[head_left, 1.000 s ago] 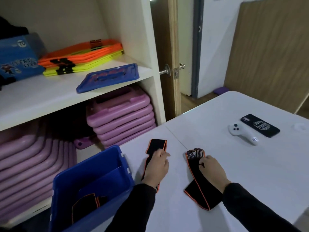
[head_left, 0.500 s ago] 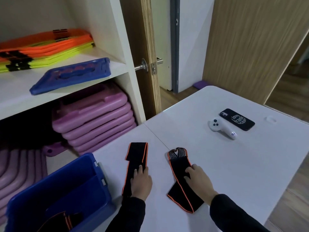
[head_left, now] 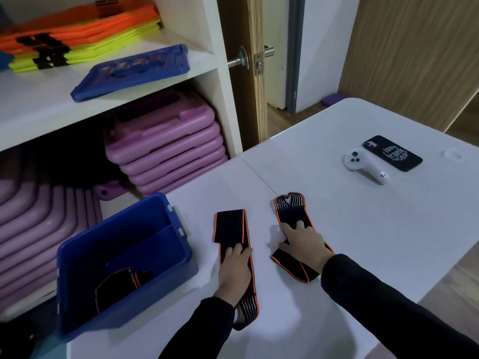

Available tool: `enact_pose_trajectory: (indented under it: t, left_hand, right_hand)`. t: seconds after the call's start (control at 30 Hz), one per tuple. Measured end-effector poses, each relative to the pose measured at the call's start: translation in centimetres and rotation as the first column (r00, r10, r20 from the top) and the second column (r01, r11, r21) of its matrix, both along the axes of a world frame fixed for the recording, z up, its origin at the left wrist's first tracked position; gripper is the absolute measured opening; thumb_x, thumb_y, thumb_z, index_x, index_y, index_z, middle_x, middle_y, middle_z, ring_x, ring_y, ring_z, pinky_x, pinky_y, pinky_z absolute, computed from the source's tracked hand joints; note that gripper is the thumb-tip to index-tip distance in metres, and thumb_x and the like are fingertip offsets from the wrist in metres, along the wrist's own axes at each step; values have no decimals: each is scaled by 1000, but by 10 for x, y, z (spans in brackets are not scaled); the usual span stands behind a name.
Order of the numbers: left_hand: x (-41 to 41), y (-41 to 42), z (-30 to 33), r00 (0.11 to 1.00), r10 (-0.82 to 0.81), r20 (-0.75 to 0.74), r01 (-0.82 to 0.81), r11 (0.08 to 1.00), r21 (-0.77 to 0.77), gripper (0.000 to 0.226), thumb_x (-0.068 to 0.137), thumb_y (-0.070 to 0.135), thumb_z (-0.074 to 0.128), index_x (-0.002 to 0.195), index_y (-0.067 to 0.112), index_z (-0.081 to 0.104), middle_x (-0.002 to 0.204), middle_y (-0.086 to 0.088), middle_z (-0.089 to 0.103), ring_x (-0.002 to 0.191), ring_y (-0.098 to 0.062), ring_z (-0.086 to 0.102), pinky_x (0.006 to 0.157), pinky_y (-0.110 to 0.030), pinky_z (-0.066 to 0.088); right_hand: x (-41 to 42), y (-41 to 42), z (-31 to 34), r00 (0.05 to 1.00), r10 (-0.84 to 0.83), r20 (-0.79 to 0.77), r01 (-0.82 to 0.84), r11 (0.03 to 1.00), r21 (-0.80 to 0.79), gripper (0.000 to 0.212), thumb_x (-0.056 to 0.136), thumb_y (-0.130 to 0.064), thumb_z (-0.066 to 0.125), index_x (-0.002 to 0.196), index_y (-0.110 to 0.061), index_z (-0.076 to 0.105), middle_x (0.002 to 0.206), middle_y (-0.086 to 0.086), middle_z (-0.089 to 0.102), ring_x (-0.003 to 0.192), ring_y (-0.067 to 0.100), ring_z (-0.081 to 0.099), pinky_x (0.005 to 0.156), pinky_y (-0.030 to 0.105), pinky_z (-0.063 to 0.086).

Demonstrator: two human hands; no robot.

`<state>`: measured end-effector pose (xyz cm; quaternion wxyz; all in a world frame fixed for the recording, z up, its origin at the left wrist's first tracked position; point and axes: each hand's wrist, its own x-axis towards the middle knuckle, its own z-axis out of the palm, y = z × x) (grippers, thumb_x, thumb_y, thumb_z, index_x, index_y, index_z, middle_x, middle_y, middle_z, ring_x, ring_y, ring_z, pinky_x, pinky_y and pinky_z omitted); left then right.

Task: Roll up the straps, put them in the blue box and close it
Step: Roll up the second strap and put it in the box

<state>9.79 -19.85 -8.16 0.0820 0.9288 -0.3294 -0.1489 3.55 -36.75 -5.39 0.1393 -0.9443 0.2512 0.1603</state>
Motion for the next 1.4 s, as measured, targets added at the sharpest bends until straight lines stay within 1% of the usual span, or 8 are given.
enact_pose_trajectory:
  t: [0.17,0.27,0.37,0.67,0.83,0.97,1.17,1.4]
  left_hand:
    - [12,0,12,998,7,-57,-12,996,-92,52,88,2,36,137,18,37,122,-8,44,112,-22,47,87,-26,40]
    - [33,1,17,997,-13,75,12,1000,12,61,83,8,45,141,19,28,136,-10,34,124,-27,35,99,-35,39]
    - [46,-1,20,999,-15,-39,19,993,114,70,84,15,51,145,22,18,150,-14,17,138,-31,20,110,-43,31]
    - [52,3,24,998,-29,-54,31,999,19,49,92,13,39,140,15,31,139,-11,42,127,-26,40,104,-35,36]
    - [48,3,44,988,145,-54,-153,961,-228,33,95,13,39,127,9,45,121,-11,59,110,-25,55,83,-25,37]
    - [53,1,69,911,329,-249,-406,819,-406,22,92,17,48,108,6,56,91,-10,64,78,-21,57,53,-14,38]
    - [53,0,104,784,331,-525,-614,534,-581,18,87,23,58,89,9,68,90,-8,69,88,-26,64,82,-37,49]
    - [45,20,150,584,102,-805,-806,185,-562,7,83,18,64,86,12,67,89,-9,68,82,-23,63,78,-34,49]
  right_hand:
    - [3,5,-1,981,105,-165,-103,995,16,51,93,-14,31,138,-39,31,141,20,28,126,51,33,101,53,39]
    - [1,3,4,959,170,-228,-179,984,-20,54,90,-8,33,139,-32,34,144,21,25,124,50,36,102,51,39]
    - [0,3,6,955,204,-216,-224,972,-73,49,88,-4,36,134,-22,41,136,22,34,115,43,44,93,48,44]
    - [2,3,8,848,513,-134,-530,820,-218,37,90,-5,40,125,-11,50,145,14,32,142,27,21,111,47,24]
    - [5,-12,26,845,514,150,-516,856,-25,23,89,-15,46,110,-8,53,108,14,60,107,30,55,94,35,35]
    - [15,-21,50,871,387,302,-428,900,83,21,93,-23,44,110,-12,48,98,13,62,92,29,57,84,36,39]
    - [25,-23,97,863,37,504,-268,879,393,19,94,-29,48,111,-23,50,74,-2,58,63,16,53,53,22,46]
    - [32,-14,125,803,-233,548,-278,668,691,14,89,-24,59,102,-21,60,80,10,55,67,16,57,46,23,54]
